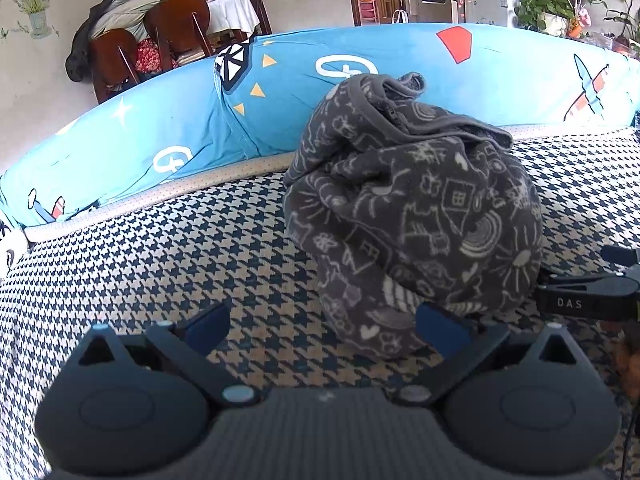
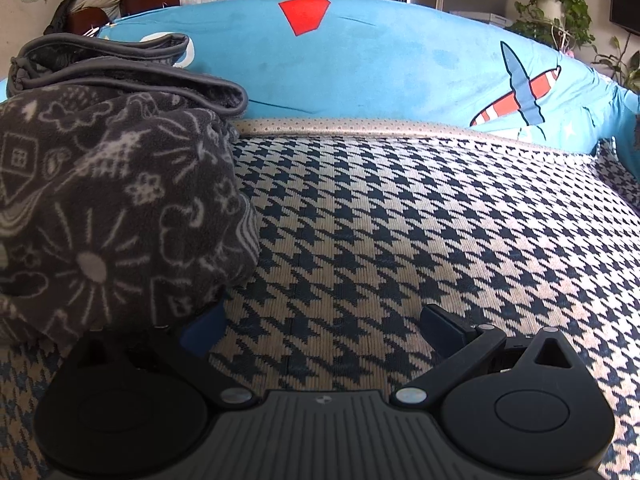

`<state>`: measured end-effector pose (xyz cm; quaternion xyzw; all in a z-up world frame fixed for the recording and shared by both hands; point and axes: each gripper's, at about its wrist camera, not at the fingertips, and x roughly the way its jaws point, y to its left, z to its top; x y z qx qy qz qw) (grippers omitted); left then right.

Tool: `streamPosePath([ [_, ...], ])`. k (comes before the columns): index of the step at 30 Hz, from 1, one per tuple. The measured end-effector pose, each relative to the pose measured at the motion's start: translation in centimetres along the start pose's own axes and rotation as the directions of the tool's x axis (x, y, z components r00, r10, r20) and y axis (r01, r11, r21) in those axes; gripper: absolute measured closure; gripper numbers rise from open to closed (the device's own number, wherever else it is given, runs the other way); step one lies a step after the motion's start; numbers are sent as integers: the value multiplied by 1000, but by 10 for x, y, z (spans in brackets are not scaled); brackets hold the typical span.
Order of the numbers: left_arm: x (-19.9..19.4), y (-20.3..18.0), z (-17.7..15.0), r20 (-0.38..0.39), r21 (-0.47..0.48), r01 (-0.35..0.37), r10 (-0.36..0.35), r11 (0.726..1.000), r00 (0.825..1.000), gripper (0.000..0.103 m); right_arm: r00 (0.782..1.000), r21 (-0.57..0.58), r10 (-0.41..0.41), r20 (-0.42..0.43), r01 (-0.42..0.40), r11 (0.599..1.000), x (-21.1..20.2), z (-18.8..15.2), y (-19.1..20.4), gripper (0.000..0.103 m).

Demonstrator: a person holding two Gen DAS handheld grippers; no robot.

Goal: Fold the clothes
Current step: 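Move both open tools toward the bunched grey garment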

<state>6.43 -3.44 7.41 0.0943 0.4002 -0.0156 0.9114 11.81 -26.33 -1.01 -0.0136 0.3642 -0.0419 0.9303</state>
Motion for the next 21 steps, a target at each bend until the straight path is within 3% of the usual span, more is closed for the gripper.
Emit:
streamPosePath([
  [11,1,-2,-1,5,-4,-18,18,1000,1000,0,989,11,19,-147,-18,1000,-32,-7,10,0],
  [21,3,0,-3,-12,-17,-16,15,1000,1000,0,995,92,76,-70,-70,993,-94,-12,20,0],
])
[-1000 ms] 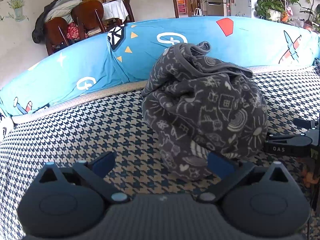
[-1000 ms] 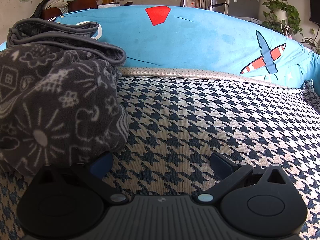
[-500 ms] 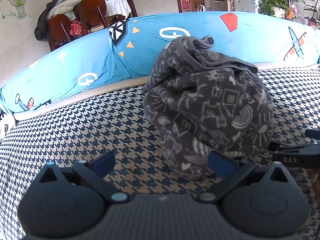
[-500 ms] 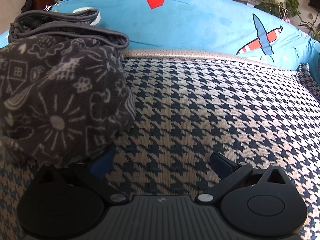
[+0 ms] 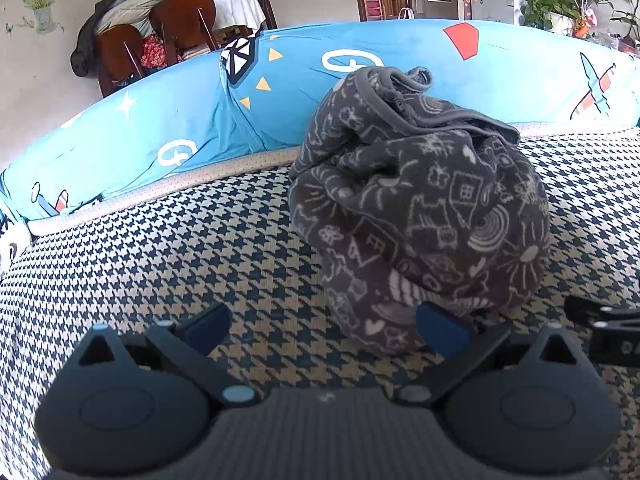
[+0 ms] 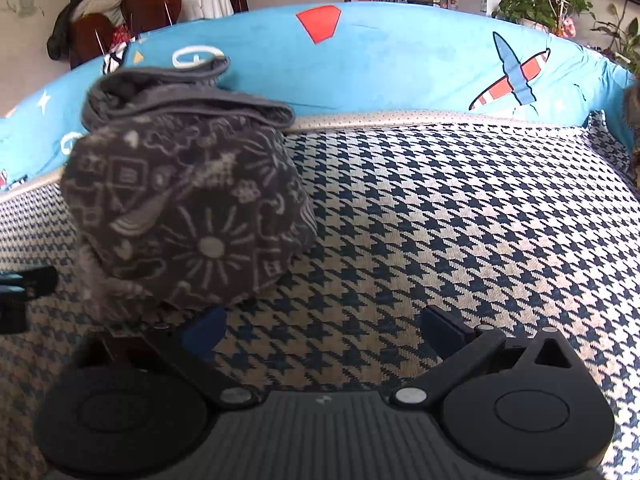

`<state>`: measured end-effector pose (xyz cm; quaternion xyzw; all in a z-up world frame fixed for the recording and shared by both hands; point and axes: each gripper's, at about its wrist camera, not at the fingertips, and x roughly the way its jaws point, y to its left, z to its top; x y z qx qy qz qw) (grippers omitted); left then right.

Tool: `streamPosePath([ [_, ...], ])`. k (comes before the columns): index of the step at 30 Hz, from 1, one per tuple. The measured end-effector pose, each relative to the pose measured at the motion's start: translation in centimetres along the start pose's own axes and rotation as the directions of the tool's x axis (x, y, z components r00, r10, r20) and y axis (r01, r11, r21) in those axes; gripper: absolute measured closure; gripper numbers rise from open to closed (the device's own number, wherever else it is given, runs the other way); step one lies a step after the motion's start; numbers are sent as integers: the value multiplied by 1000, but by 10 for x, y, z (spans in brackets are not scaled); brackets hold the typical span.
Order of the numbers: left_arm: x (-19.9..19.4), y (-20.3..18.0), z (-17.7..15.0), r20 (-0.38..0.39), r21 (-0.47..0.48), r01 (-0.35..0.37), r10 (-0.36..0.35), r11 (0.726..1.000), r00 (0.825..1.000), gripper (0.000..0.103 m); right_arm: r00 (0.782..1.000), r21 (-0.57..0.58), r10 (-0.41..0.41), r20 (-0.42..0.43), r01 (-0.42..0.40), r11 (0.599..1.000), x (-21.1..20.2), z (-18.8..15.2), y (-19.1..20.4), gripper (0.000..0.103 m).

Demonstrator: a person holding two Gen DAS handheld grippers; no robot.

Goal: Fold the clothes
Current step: 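Move both open tools toward the bunched grey garment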

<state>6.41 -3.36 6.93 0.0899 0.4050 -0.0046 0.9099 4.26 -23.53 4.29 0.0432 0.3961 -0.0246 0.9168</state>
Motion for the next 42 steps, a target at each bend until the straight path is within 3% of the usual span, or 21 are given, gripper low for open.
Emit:
streamPosePath([
  [6,4,0,-2,-20,-7,2,-2,1000,1000,0,999,76,41,-4,-41,996,-22,-4,6,0],
  [25,7,-4,-12,-73,-16,39,-40,999,997,0,981,23,0,-194,5,1000,3,-2,22,0],
  [42,11,-4,-13,-75,-15,29,-30,999,997,0,979,23,-5,-205,10,1000,6,-5,22,0],
])
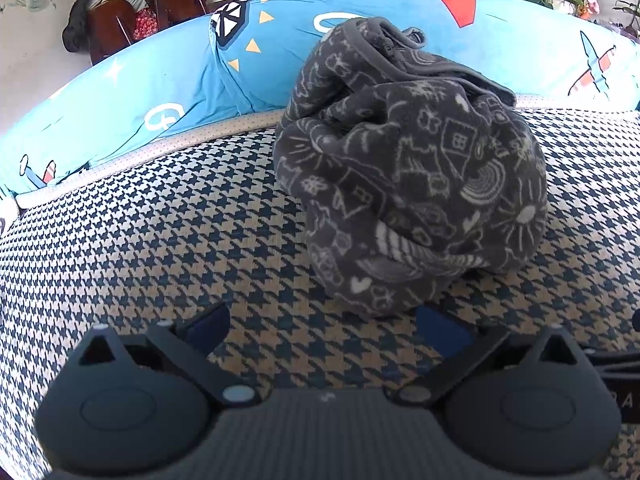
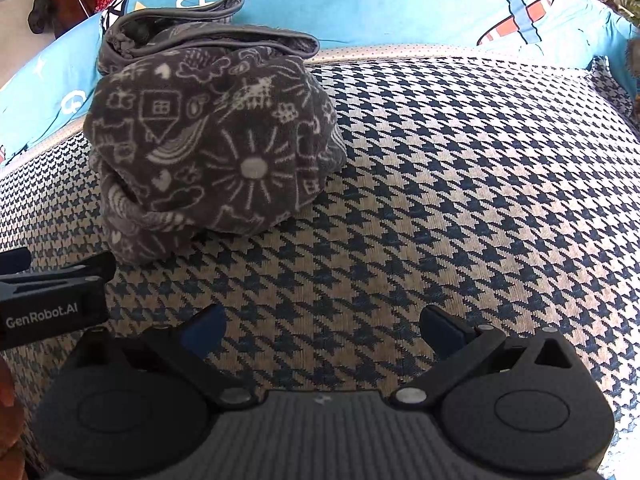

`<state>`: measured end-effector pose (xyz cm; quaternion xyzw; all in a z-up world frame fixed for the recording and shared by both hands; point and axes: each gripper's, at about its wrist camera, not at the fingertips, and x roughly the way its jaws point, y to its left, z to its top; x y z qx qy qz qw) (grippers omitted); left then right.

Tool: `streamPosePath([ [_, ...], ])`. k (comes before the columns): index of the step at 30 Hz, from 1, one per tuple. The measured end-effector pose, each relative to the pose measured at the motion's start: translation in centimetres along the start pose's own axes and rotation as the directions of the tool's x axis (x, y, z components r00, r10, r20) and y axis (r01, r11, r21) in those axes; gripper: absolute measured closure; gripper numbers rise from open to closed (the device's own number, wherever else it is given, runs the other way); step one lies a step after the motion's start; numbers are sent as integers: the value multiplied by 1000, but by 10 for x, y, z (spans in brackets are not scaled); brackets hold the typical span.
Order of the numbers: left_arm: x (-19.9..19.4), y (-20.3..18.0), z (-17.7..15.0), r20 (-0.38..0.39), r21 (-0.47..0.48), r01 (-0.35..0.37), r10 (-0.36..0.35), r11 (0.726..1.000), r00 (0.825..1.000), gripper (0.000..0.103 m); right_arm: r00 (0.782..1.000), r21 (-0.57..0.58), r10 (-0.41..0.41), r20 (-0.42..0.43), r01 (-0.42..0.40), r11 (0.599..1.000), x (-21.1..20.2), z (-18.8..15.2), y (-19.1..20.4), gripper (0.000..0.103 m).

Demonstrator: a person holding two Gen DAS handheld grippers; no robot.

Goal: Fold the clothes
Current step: 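Move both open tools toward the bunched grey garment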

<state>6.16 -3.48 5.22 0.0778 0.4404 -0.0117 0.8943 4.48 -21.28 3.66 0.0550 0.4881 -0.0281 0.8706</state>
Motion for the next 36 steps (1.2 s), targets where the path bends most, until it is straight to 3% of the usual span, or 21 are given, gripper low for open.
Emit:
streamPosePath([
  [36,-2,-5,-3,17,14,21,-21,1000,1000,0,999,30,-28,15,27,999,-4,-3,-6,0],
])
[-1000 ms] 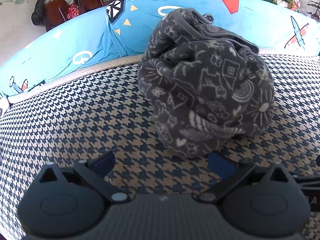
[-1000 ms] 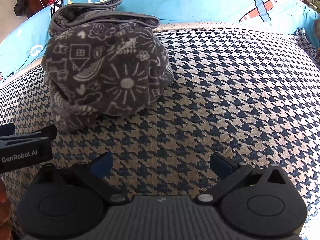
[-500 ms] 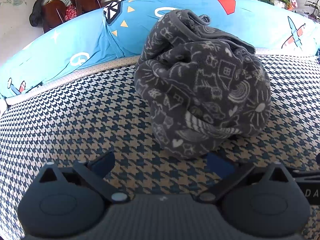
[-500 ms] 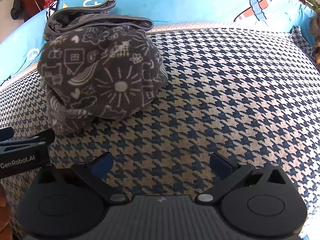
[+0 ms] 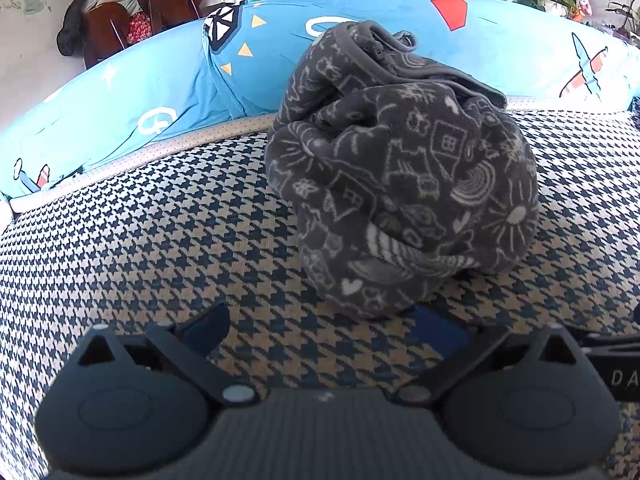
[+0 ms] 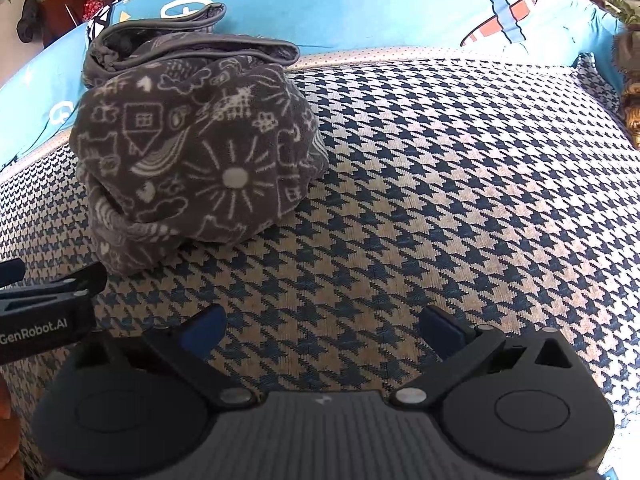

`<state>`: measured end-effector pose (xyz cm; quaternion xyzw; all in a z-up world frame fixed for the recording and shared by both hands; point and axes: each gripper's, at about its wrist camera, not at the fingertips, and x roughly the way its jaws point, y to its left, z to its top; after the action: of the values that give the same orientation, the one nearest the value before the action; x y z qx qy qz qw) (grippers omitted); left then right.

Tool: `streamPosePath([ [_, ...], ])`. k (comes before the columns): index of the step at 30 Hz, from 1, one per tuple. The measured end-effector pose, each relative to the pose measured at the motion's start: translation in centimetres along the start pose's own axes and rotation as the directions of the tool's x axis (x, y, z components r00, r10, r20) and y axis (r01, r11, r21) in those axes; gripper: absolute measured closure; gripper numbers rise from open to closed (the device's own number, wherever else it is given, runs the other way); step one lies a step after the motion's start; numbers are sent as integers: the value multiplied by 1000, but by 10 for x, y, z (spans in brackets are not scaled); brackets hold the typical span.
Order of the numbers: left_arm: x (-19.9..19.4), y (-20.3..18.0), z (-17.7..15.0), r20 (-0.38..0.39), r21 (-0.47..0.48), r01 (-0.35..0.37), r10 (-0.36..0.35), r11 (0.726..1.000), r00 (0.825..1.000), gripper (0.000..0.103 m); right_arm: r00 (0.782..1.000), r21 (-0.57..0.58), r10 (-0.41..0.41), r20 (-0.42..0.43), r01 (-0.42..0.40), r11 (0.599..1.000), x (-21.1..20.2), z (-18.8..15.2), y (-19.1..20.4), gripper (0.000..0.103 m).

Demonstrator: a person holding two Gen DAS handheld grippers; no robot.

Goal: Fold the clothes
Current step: 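Move both open tools toward the bunched grey garment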

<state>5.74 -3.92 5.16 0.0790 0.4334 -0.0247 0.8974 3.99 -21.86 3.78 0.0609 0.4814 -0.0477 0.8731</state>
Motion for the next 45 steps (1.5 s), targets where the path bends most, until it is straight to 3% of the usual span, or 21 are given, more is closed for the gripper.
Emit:
streamPosePath([
  [22,-5,-2,-1,0,6,19,-19,1000,1000,0,1000,-9,-18,1,18,1000,3,0,2,0],
  [45,6,1,-2,-56,9,-16,17,1000,998,0,999,-51,-46,-18,45,998,-4,-9,12,0],
])
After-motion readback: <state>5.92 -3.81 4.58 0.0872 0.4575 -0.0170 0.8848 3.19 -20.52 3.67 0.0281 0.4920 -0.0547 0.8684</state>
